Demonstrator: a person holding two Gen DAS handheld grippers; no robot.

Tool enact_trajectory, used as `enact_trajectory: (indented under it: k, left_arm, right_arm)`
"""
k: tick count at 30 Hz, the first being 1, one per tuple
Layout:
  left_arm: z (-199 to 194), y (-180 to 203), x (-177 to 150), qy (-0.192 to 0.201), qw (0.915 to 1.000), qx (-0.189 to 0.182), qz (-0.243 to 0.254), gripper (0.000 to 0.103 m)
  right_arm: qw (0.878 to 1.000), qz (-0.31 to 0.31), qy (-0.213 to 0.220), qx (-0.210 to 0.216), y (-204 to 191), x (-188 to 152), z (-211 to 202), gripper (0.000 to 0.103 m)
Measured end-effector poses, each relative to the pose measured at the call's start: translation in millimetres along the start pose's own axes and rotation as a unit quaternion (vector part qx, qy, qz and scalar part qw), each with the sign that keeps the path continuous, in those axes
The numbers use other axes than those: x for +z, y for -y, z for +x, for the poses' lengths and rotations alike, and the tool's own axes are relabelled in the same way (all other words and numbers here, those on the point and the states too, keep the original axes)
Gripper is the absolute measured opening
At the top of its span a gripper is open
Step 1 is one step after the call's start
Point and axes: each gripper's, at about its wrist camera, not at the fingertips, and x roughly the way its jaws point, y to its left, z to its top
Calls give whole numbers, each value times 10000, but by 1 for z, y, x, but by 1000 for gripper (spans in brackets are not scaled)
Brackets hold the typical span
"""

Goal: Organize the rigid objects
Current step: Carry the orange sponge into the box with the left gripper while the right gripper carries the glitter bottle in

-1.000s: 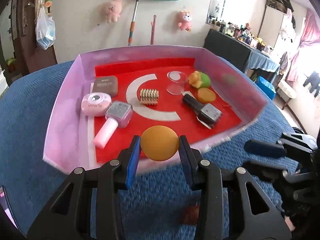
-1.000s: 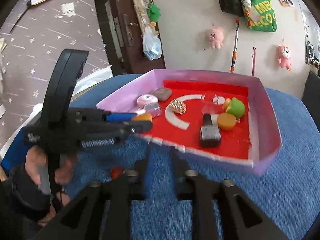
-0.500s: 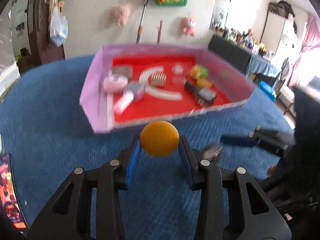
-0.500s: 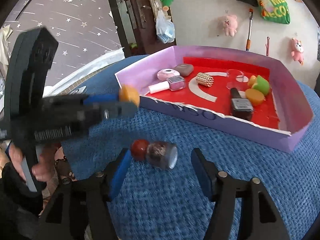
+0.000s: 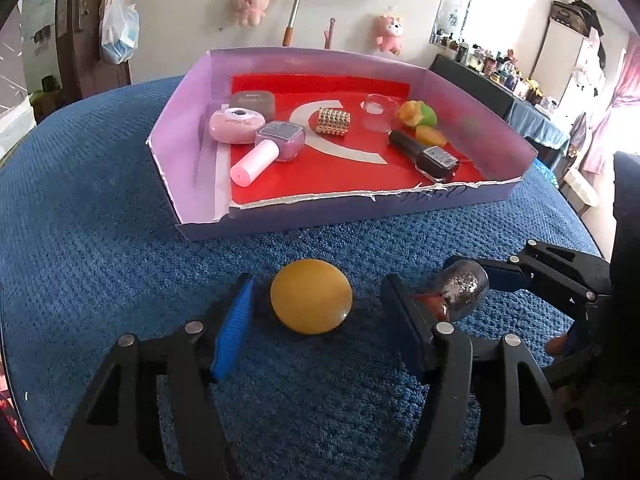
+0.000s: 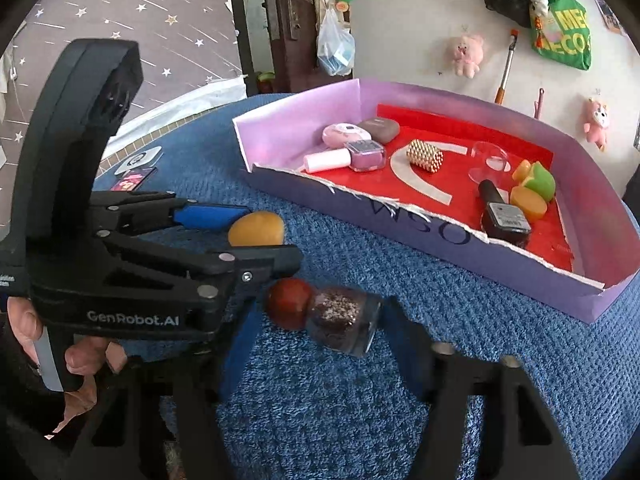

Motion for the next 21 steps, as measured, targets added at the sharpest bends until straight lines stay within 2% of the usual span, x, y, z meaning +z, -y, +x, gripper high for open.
enact_trajectory:
  k: [1,2,4,6,21]
  left_arm:
    - [0,0,-1,11,10000,9,17,60]
    - [-1,0,-1,18,10000,6,18,47]
    - [-1,-1,0,13,10000,-10,-1,36]
    - [-2,-4,0,0,9998,-145,-105,36]
    - [-29,8,16,338,9992,-207,1,36]
  right_arm:
    - [10000,-25,8,-7,0,0,-1,62]
    - [10000,-41,13,-15,-1,-1,-1,61]
    - [10000,-60,30,-17,-1,-1,-2,61]
    - [10000,-71,35,-19,-1,-1,-3,61]
    - [9988,171,454,-66,15,12,-44,61]
